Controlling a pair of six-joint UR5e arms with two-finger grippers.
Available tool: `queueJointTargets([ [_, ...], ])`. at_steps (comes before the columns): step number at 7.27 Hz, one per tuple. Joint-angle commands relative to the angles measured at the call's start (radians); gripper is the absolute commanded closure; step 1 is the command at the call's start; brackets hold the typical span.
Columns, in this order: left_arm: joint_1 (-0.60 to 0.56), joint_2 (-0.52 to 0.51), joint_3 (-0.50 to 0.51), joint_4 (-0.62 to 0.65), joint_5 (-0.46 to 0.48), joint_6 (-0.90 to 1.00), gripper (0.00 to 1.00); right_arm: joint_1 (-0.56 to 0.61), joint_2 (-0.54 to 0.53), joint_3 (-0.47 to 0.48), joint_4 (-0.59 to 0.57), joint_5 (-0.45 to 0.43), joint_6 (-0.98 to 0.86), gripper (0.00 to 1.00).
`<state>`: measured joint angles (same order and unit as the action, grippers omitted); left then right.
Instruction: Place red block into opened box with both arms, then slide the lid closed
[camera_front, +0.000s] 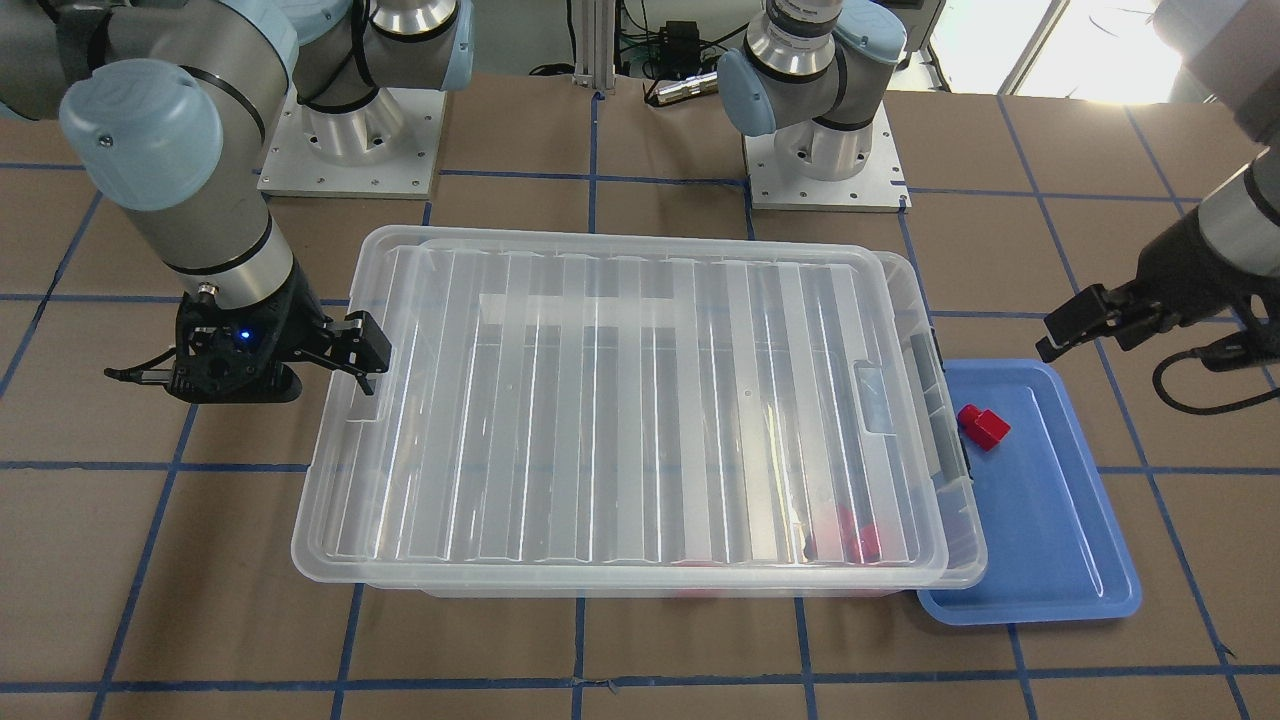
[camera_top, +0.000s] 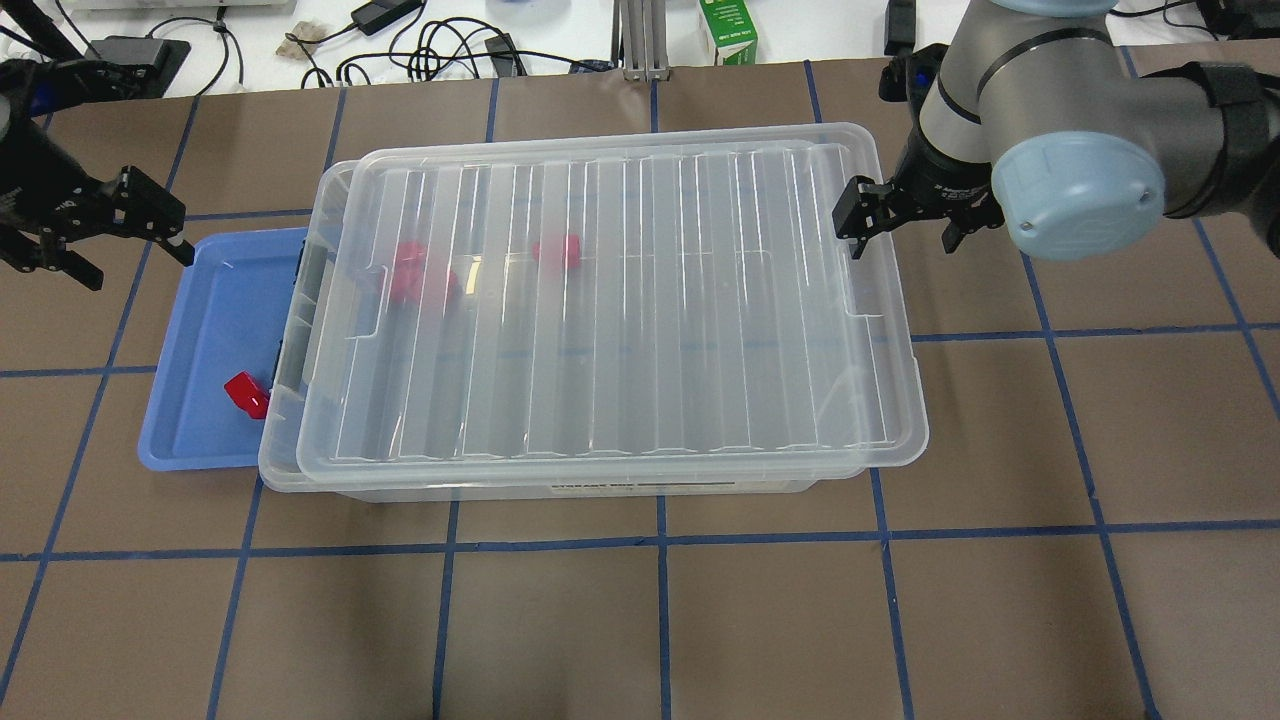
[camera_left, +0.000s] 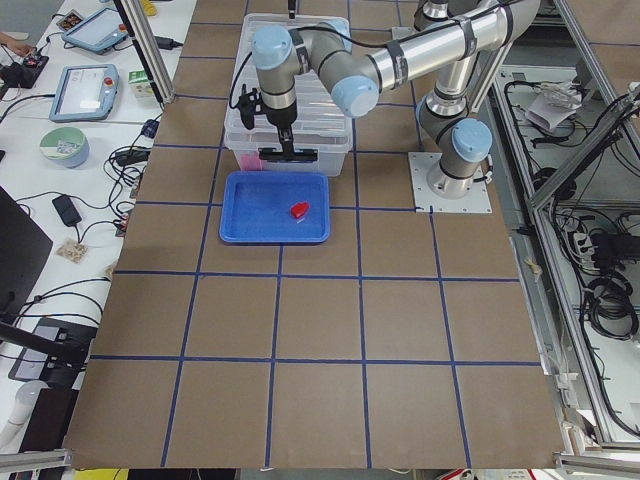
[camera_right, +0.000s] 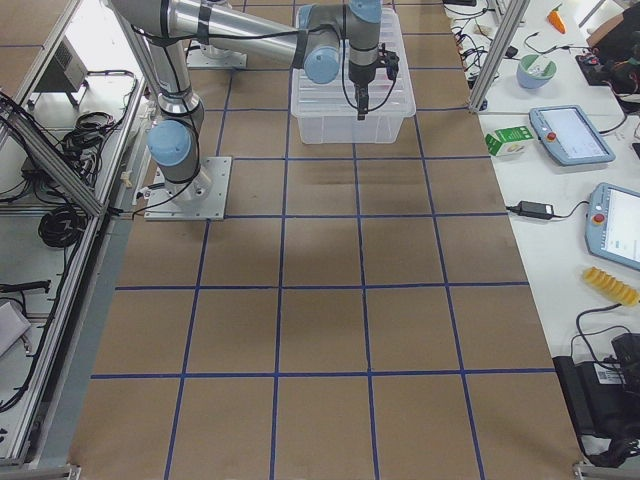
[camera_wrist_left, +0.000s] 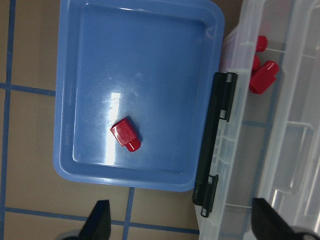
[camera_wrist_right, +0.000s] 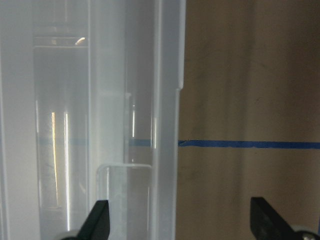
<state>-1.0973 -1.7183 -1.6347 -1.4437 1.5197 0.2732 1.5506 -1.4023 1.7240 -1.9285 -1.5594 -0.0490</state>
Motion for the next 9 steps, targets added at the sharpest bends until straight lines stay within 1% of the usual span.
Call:
queueJointTargets([
  [1, 0.022, -0.075, -0.143, 0.228, 0.007, -0.005, 0.0, -0.013, 0.011, 0.025, -0.003, -0.027, -0.008, 0.0],
  [3, 0.039, -0.11, -0.192, 0.275, 0.013, -0.09, 0.0, -0.018, 0.013, 0.031, -0.004, -0.141, -0.009, 0.0],
  [4, 0.069, -0.124, -0.21, 0.264, 0.011, -0.127, 0.0, -0.018, 0.013, 0.031, -0.009, -0.177, -0.028, 0.0],
  [5, 0.071, -0.135, -0.282, 0.319, 0.014, -0.132, 0.0, -0.023, 0.013, 0.029, -0.012, -0.21, -0.07, 0.0],
  [6, 0.071, -0.145, -0.325, 0.424, 0.014, -0.159, 0.0, -0.052, 0.011, 0.028, -0.011, -0.24, -0.078, 0.0],
  [9, 0.073, -0.184, -0.332, 0.45, 0.013, -0.184, 0.0, -0.174, 0.005, 0.026, -0.006, -0.237, -0.17, 0.0],
])
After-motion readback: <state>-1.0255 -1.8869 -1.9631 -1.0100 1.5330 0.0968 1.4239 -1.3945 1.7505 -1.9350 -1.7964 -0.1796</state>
